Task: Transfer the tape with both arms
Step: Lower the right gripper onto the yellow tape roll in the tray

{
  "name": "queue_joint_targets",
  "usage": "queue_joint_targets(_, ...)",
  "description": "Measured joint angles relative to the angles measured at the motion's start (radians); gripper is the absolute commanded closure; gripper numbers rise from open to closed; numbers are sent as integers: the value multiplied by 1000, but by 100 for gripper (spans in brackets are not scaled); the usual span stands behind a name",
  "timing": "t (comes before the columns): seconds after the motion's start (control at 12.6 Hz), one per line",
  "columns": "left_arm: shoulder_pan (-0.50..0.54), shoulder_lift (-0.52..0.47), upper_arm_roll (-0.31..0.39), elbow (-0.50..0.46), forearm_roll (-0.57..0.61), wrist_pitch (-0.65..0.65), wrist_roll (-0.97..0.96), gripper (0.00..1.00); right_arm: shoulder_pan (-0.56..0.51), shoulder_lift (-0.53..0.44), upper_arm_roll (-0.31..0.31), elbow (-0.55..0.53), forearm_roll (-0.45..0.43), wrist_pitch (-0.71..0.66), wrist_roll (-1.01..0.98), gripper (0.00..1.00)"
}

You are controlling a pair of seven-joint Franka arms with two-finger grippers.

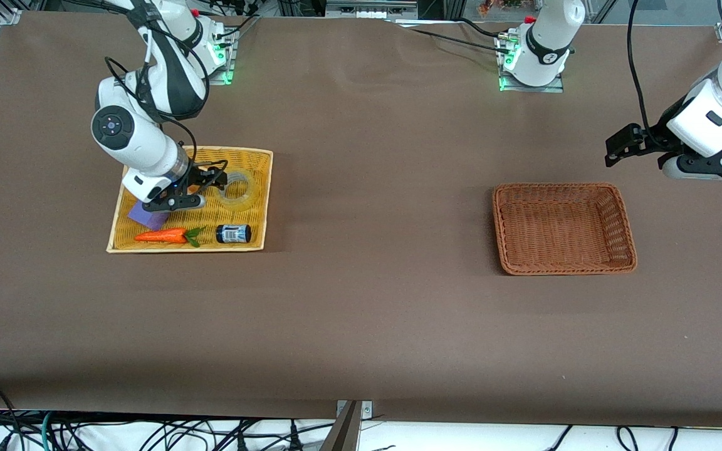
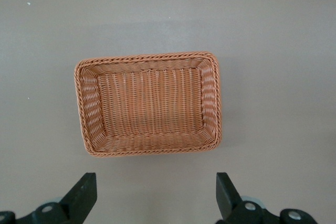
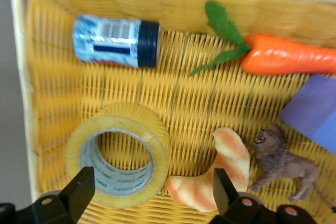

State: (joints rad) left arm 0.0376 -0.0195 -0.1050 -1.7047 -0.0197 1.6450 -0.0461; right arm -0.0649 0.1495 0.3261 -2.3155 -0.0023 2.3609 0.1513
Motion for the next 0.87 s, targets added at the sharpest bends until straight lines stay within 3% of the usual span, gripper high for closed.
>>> queue_joint_targets(0.32,0,0,0,0,0,0,0,0,0,53,0,-93,0,150,0,7)
queue_joint_targets(0.4,0,0,0,0,0,0,0,0,0,70,0,-96,0,171,0,15)
queue_joint_targets(0.47,0,0,0,0,0,0,0,0,0,87,0,-96,0,193,0,29)
queue_joint_targets(0.71,0,0,0,0,0,0,0,0,0,115,0,-96,0,221,0,98)
queue_joint_targets(0.87,0,0,-1,0,0,0,0,0,0,117,-1,-95,0,221,0,100)
